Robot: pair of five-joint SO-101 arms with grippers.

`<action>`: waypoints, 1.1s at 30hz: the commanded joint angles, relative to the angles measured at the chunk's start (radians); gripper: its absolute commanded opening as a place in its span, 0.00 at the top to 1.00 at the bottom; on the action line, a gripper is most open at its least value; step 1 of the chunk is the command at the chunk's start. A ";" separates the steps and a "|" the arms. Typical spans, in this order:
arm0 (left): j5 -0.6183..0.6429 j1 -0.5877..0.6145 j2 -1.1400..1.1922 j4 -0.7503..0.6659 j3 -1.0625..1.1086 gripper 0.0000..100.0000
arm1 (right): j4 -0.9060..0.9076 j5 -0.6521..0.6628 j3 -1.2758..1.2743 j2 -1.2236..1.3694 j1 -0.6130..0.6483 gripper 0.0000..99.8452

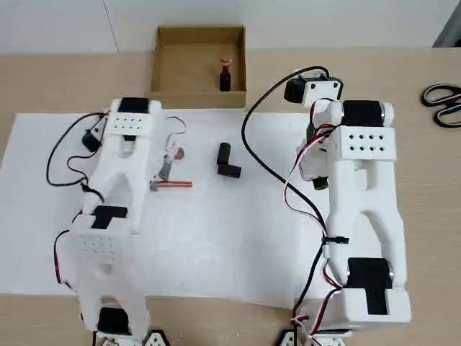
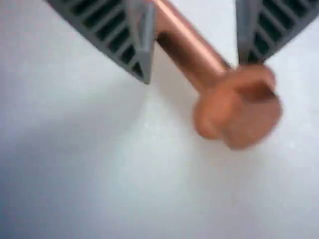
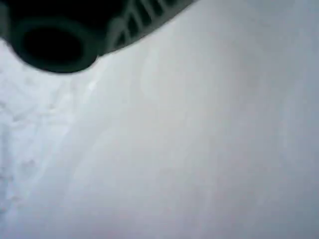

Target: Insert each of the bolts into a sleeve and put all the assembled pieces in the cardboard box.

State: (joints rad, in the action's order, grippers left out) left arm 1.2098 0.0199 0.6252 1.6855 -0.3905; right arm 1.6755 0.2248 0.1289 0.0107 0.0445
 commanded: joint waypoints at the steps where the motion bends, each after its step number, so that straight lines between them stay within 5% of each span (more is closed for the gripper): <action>1: 0.011 0.021 -0.005 -0.011 -0.013 0.90 | 0.007 -0.011 0.038 -0.067 -0.004 1.00; 18: 0.011 0.017 0.144 -0.005 -0.016 0.90 | 0.007 -0.011 0.038 -0.067 -0.004 1.00; 23: 0.011 0.017 0.149 -0.005 -0.018 1.00 | 0.007 -0.011 0.038 -0.067 -0.004 1.00; 28: 0.005 -0.020 0.147 0.025 -0.030 1.00 | 0.007 -0.011 0.038 -0.067 -0.004 1.00; 33: -0.086 -0.066 0.140 0.069 -0.142 1.00 | 0.007 -0.011 0.038 -0.067 -0.007 1.00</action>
State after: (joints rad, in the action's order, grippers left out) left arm 1.1761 -0.0107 0.7633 1.7085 -0.4964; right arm 1.6755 0.2248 0.1289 0.0107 0.0445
